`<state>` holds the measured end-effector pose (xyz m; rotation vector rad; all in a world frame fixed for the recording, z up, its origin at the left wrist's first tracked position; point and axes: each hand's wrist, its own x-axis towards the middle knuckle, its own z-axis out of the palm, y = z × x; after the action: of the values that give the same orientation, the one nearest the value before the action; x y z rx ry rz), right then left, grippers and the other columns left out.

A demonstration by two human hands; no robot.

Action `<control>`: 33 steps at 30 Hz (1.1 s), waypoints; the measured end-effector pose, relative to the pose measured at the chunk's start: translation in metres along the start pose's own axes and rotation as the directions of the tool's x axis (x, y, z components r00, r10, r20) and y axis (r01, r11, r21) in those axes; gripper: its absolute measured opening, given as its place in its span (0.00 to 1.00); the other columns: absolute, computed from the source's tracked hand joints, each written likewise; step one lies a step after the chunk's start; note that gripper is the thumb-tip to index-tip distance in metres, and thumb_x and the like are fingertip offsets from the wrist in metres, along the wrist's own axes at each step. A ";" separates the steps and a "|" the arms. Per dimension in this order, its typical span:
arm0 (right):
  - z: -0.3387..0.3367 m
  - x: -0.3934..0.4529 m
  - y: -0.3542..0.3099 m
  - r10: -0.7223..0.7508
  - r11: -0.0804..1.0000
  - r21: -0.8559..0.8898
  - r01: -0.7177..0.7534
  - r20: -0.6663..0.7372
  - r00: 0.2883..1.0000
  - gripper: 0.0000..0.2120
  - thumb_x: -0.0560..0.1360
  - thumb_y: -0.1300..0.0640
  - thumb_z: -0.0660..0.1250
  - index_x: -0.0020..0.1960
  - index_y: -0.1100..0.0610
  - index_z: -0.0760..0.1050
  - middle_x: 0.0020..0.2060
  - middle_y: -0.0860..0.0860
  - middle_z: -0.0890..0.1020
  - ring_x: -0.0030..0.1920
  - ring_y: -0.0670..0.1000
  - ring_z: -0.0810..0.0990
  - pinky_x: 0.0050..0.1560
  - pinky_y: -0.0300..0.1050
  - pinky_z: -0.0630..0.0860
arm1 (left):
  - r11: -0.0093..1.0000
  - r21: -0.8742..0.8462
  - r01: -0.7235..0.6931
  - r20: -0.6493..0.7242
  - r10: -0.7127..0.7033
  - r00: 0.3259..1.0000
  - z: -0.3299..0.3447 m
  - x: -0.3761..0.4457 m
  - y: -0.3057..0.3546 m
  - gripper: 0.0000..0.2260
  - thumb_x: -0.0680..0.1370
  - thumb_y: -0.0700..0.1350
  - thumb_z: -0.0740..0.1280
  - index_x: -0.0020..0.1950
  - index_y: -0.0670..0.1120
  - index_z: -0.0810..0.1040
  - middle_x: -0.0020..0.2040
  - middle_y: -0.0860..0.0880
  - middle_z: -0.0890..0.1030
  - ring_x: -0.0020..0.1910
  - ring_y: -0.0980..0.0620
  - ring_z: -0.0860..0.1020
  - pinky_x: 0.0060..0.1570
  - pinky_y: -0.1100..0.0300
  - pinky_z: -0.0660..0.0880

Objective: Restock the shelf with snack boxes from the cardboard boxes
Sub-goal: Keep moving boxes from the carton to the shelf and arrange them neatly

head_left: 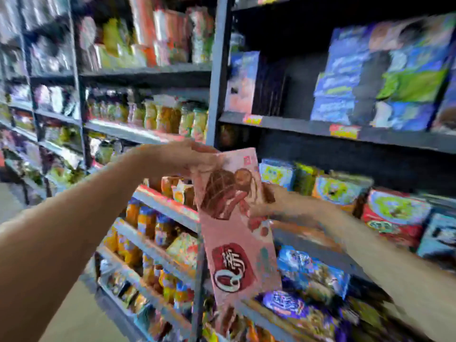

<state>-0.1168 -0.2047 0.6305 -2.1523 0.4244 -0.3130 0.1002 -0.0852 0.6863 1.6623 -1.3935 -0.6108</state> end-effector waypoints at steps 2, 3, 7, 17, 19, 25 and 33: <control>-0.027 -0.034 -0.026 0.001 1.000 0.019 0.000 -0.056 0.998 0.17 0.71 0.70 0.70 0.51 0.51 0.72 0.36 0.41 0.82 0.36 0.38 0.79 0.36 0.31 0.74 | 0.997 0.024 -0.077 0.046 0.076 0.996 -0.001 0.003 0.046 0.22 0.66 0.59 0.73 0.55 0.49 0.79 0.52 0.47 0.82 0.51 0.48 0.81 0.54 0.53 0.77; -0.036 -0.052 -0.037 -0.008 1.000 0.022 0.010 -0.101 0.995 0.20 0.69 0.67 0.72 0.53 0.50 0.70 0.38 0.39 0.82 0.37 0.36 0.79 0.38 0.30 0.74 | 0.993 -0.001 -0.121 0.095 0.120 0.988 0.001 0.004 0.068 0.23 0.67 0.58 0.73 0.57 0.47 0.79 0.51 0.47 0.82 0.48 0.49 0.81 0.50 0.56 0.78; -0.057 -0.105 -0.062 0.011 0.987 0.152 0.048 -0.368 0.930 0.30 0.60 0.57 0.77 0.60 0.55 0.73 0.58 0.57 0.80 0.52 0.49 0.79 0.59 0.48 0.74 | 0.952 -0.074 -0.298 0.254 0.307 0.917 0.020 -0.002 0.136 0.15 0.71 0.54 0.67 0.47 0.43 0.80 0.42 0.46 0.83 0.38 0.54 0.81 0.46 0.62 0.78; -0.093 -0.236 -0.123 -0.656 0.516 -0.835 -0.190 -0.528 0.539 0.27 0.66 0.59 0.73 0.60 0.46 0.67 0.57 0.47 0.73 0.59 0.48 0.71 0.66 0.54 0.66 | 0.838 -0.541 -0.067 0.436 0.348 0.830 0.064 -0.004 0.210 0.40 0.56 0.71 0.71 0.59 0.45 0.77 0.60 0.42 0.79 0.50 0.45 0.80 0.51 0.46 0.76; -0.105 -0.259 -0.130 -0.815 0.046 -0.950 -0.309 -0.214 0.538 0.25 0.68 0.63 0.69 0.62 0.54 0.66 0.59 0.50 0.70 0.62 0.53 0.68 0.72 0.52 0.56 | 0.894 -0.448 -0.008 0.593 0.304 0.746 0.089 -0.011 0.213 0.43 0.45 0.67 0.77 0.54 0.46 0.80 0.53 0.42 0.82 0.43 0.46 0.82 0.42 0.48 0.80; -0.125 -0.309 -0.142 -0.834 -0.287 -0.892 -0.350 0.053 0.549 0.13 0.77 0.62 0.62 0.61 0.56 0.65 0.63 0.55 0.67 0.66 0.57 0.67 0.73 0.56 0.55 | 0.798 -0.600 0.052 0.663 0.460 0.591 0.156 -0.046 0.252 0.30 0.40 0.52 0.83 0.38 0.41 0.85 0.40 0.41 0.85 0.35 0.47 0.84 0.32 0.58 0.80; -0.170 -0.369 -0.160 -0.805 0.209 -0.726 -0.655 -0.508 0.306 0.29 0.72 0.68 0.63 0.70 0.50 0.66 0.71 0.53 0.61 0.72 0.47 0.58 0.73 0.53 0.57 | 0.758 -0.535 -0.374 0.392 0.614 0.685 0.217 -0.037 0.315 0.23 0.63 0.48 0.77 0.55 0.44 0.77 0.47 0.43 0.83 0.39 0.51 0.81 0.39 0.62 0.78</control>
<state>-0.4863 -0.0908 0.8334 -2.9396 1.6143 -2.2079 -0.2519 -0.1174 0.8363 0.6980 -1.8778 -1.0147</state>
